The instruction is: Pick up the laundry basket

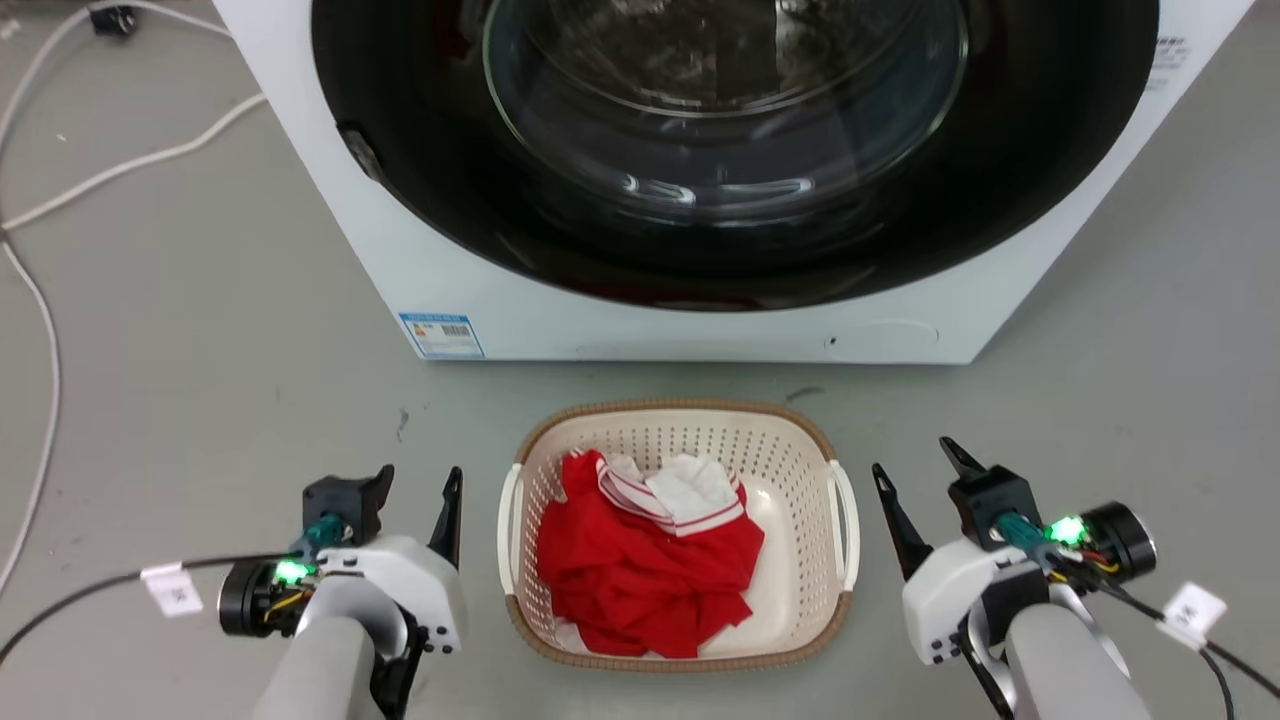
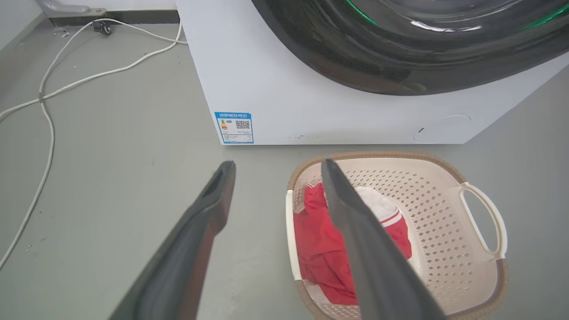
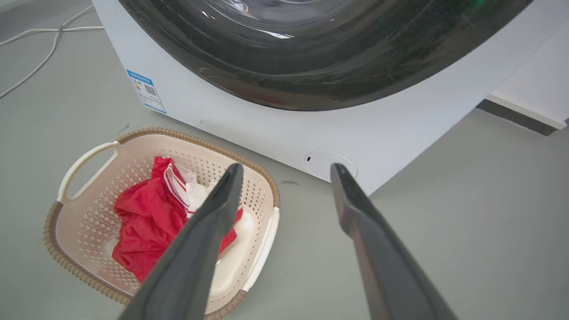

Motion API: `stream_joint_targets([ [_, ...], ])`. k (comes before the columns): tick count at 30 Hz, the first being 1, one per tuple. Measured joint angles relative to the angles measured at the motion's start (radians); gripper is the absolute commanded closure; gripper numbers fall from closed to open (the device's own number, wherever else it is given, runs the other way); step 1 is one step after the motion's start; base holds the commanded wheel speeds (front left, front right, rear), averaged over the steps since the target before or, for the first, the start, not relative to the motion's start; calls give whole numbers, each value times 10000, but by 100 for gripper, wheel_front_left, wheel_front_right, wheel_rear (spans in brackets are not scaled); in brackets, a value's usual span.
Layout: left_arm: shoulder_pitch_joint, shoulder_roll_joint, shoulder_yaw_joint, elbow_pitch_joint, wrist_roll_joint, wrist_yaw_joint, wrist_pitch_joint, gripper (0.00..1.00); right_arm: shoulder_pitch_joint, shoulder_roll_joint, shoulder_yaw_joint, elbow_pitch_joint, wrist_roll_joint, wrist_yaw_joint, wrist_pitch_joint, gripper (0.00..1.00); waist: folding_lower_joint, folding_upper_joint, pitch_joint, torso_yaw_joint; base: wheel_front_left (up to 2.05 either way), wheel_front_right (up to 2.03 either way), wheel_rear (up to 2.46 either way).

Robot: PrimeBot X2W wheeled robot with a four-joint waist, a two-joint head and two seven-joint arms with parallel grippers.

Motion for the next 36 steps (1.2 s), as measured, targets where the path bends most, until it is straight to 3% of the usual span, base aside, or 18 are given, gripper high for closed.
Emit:
stream_joint_targets([
  [8,-1815,178,-940,2261,-81,-136,385,0,-1828,-12,454,2500,-234,0,4,0,0,0,1026,-92,0,0,0],
  [17,-3073,115,-2558,3156,-1289,-140,1457,0,-3596,-8,1081,4320,155,2,571,0,1,0,2191,-144,0,0,0],
  [36,-4703,690,-4704,3708,-2754,-140,2673,0,-5279,-8,2408,5425,1628,2,1570,0,0,0,4333,-169,0,0,0],
])
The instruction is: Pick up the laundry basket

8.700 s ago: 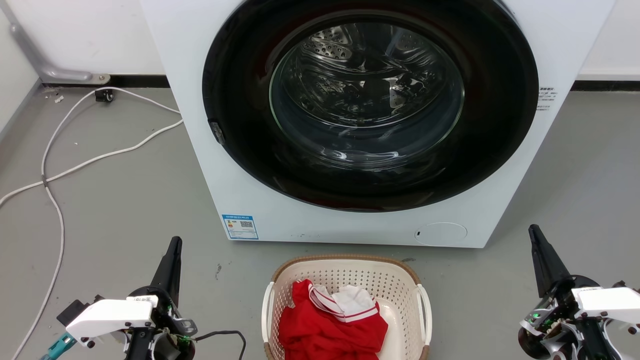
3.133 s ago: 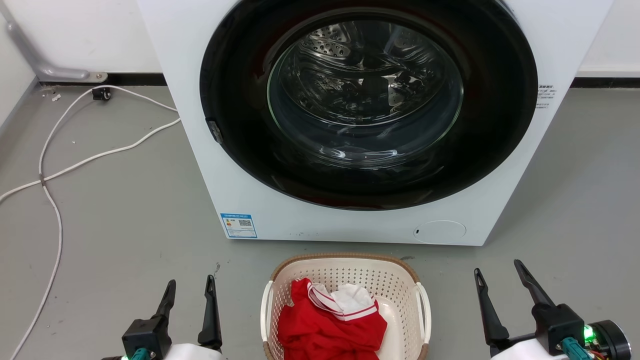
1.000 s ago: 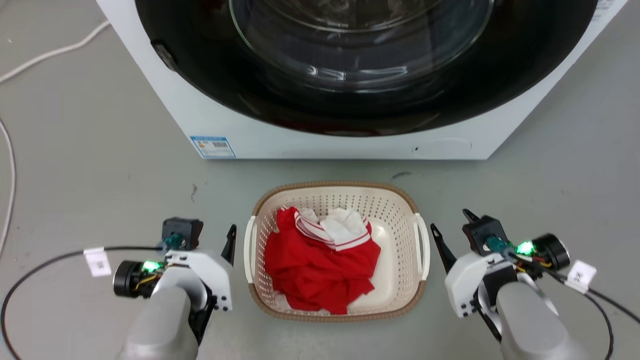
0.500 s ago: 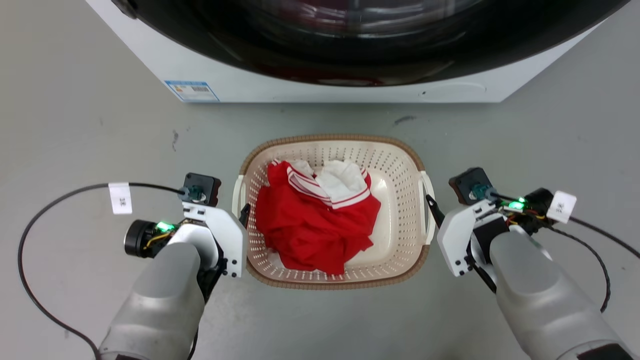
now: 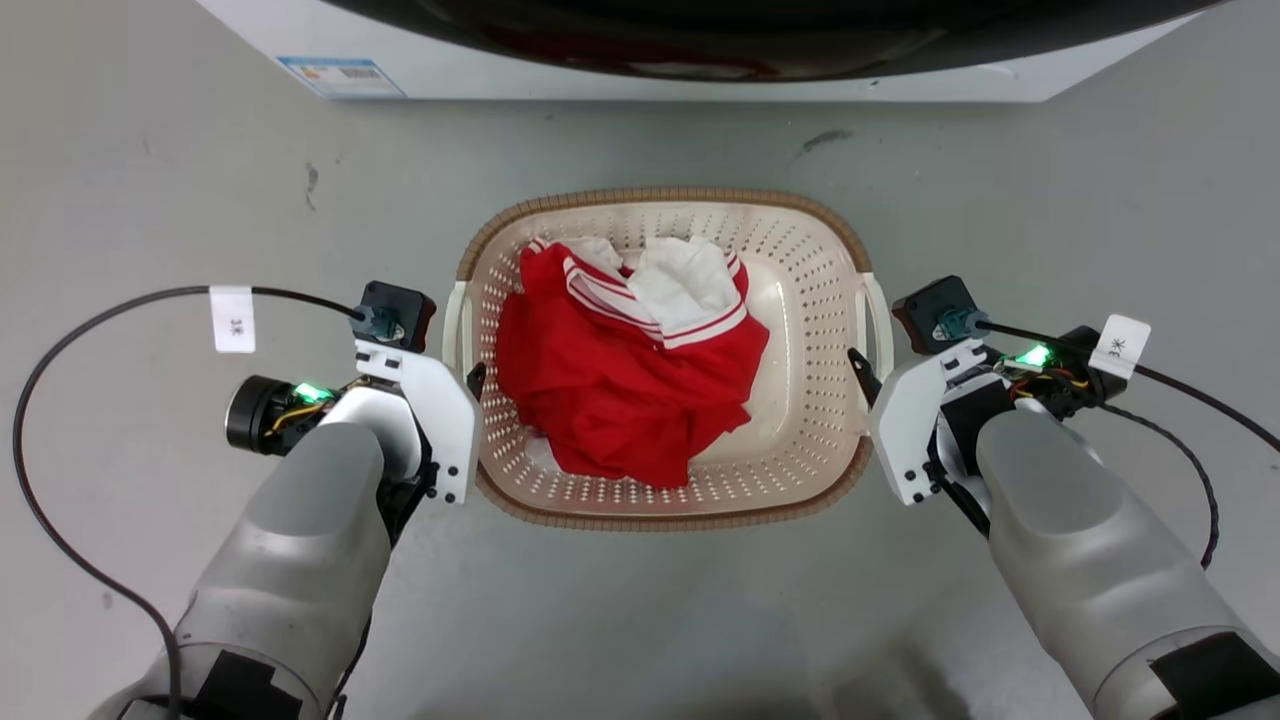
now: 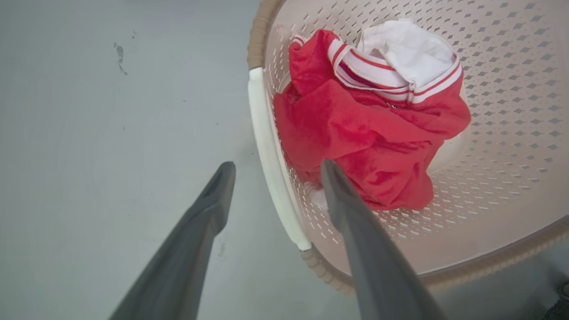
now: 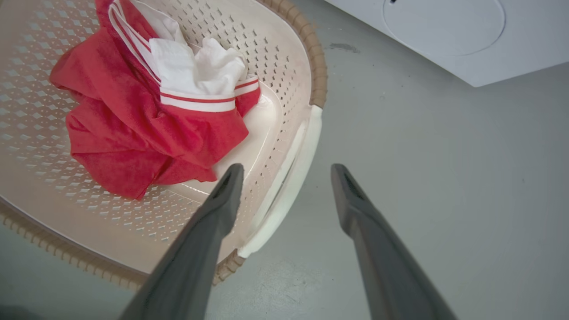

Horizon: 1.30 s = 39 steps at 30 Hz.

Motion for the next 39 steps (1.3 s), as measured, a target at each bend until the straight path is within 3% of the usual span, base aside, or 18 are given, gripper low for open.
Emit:
stream_joint_targets([
  [12,-560,38,-658,199,-533,0,-42,0,-452,0,305,192,468,0,359,0,0,0,1033,43,0,0,0],
  [33,-1031,23,-1576,508,-1193,0,336,0,-717,0,1070,249,1434,-2,585,0,-1,0,1936,-99,0,0,0],
  [34,-1031,17,-1624,512,-1246,0,374,19,-718,0,1110,257,1488,-2,639,60,-1,0,1946,-107,0,0,0],
  [35,-1032,21,-1676,516,-1269,0,357,67,-719,0,1139,263,1507,0,639,100,-1,0,1952,-112,0,0,0],
  [36,-1034,21,-1728,516,-1290,0,345,100,-724,0,1164,268,1524,0,652,100,-1,0,1954,-115,0,0,0],
  [39,-1030,-21,-1833,508,-1480,13,481,100,-808,15,1206,290,1638,-2,717,100,-1,0,1948,-122,0,0,0],
])
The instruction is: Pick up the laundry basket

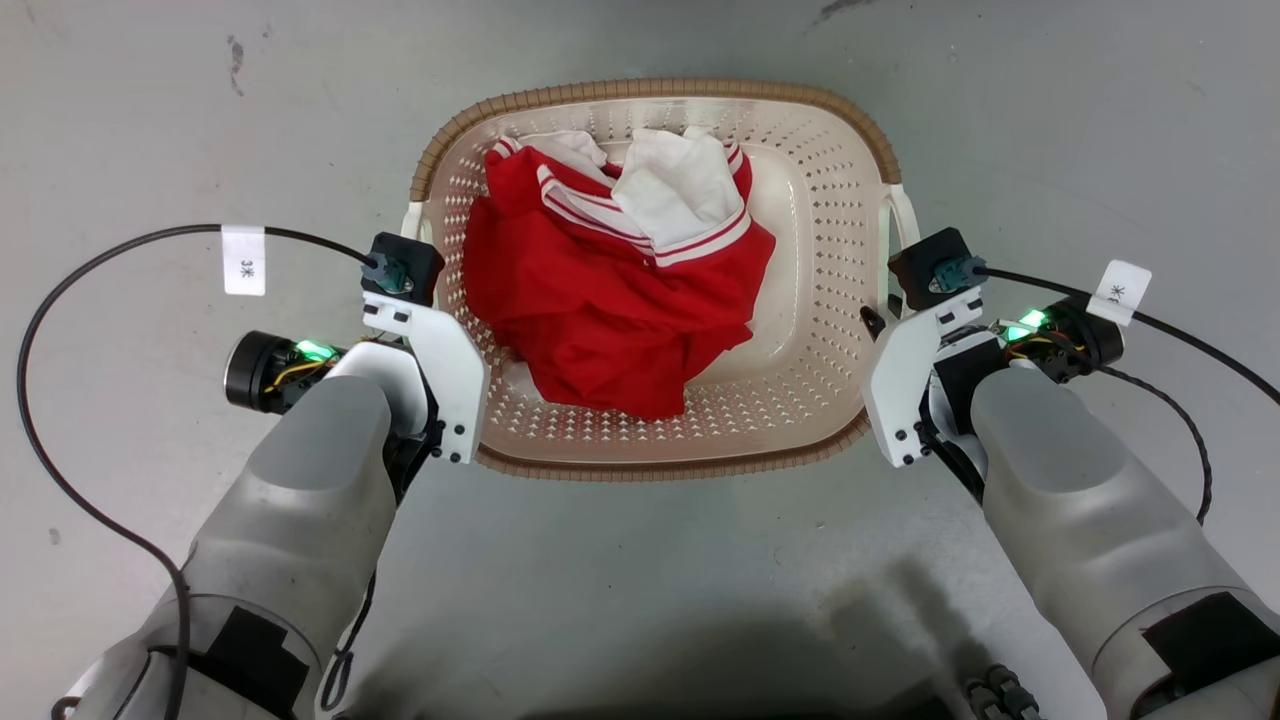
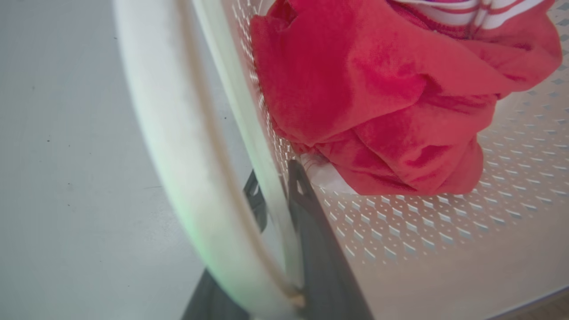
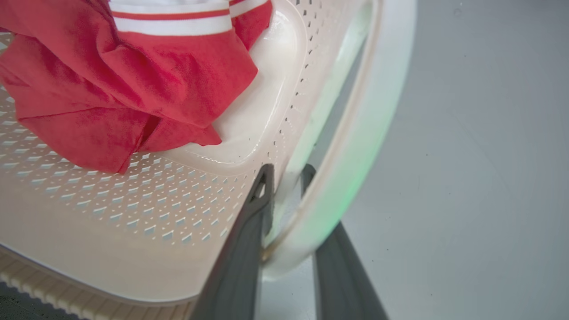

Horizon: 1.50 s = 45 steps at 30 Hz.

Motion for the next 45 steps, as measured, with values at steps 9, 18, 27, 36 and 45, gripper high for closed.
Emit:
stream_joint_targets([
  [9,43,2,-330,19,-368,0,-104,100,-4,2,113,63,42,0,54,100,0,0,-303,52,0,0,0],
  [18,490,-142,-652,73,-790,2,213,100,449,-2,510,96,360,0,464,100,0,0,-1163,120,0,0,0],
  [27,1205,-196,-1120,84,-1166,4,675,100,1119,-15,1296,-90,1243,0,1208,100,-1,0,-2388,173,0,0,0],
  [36,2176,-196,-1613,50,-1687,6,1289,100,2034,-38,2462,-364,2265,-4,2034,100,-1,0,-3880,204,0,0,0],
  [45,3048,-142,-2044,-21,-2194,6,1839,100,2717,-63,3609,-514,3375,-19,2742,100,-2,1,-5320,172,0,0,0],
])
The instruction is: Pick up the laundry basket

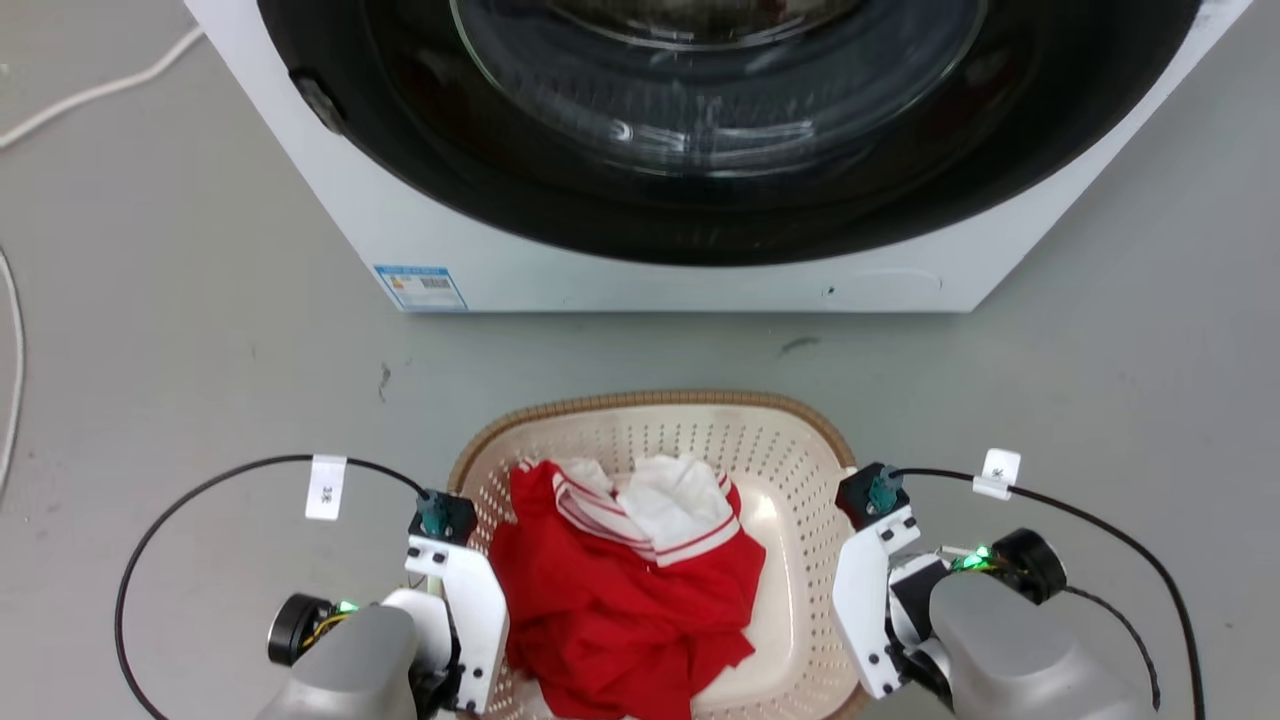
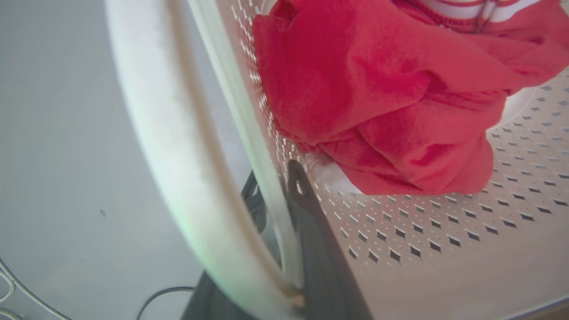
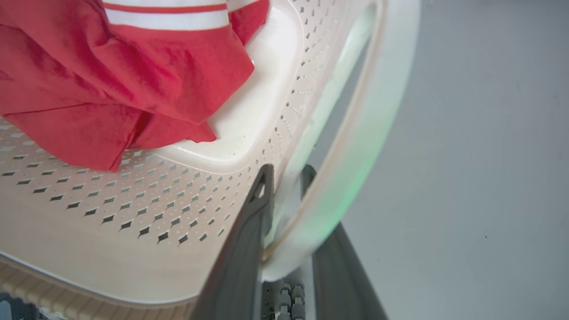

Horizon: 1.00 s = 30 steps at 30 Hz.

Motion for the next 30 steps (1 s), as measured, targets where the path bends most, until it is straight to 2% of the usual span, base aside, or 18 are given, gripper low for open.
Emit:
stream_joint_targets([
  [17,1286,186,-836,-385,-882,-2,1373,100,1205,-35,1726,-194,1879,-2,1254,100,-1,0,-2145,4,0,0,0],
  [30,1643,322,-1331,-738,-1605,17,2188,100,1536,-276,2838,-497,3112,-4,1848,100,0,0,-2933,27,0,0,0],
])
